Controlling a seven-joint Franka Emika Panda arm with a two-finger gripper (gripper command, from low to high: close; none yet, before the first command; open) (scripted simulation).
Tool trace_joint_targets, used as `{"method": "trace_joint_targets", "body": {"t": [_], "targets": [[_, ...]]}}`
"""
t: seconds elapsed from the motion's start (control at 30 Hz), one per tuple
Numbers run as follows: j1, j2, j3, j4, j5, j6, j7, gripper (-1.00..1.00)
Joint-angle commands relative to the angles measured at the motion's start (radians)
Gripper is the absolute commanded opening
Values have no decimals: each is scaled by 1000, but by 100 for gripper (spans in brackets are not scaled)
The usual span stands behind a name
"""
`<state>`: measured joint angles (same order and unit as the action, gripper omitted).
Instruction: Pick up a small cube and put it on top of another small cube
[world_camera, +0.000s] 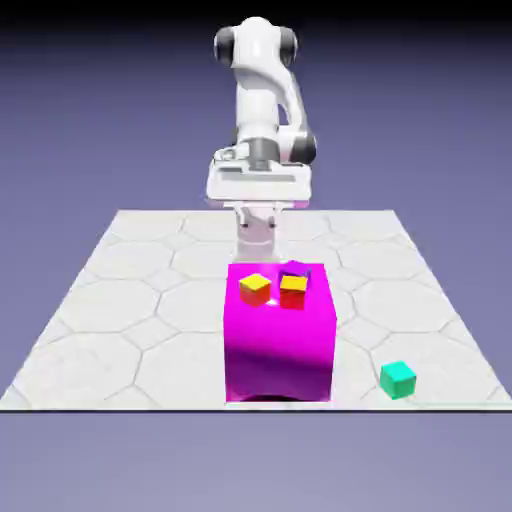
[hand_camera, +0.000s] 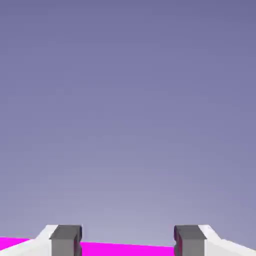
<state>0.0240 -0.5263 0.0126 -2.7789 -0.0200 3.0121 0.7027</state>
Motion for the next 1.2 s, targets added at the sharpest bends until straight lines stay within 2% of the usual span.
{"method": "trace_joint_targets", "body": {"t": [0.0,0.9,1.13,1.17], "targets": [[10,36,10,26,-17,-21,-32,0],[279,1015,292,722,-463,-579,-889,0],[317,1167,223,757,-547,-470,-833,0],[317,1167,223,757,-547,-470,-833,-100]]}}
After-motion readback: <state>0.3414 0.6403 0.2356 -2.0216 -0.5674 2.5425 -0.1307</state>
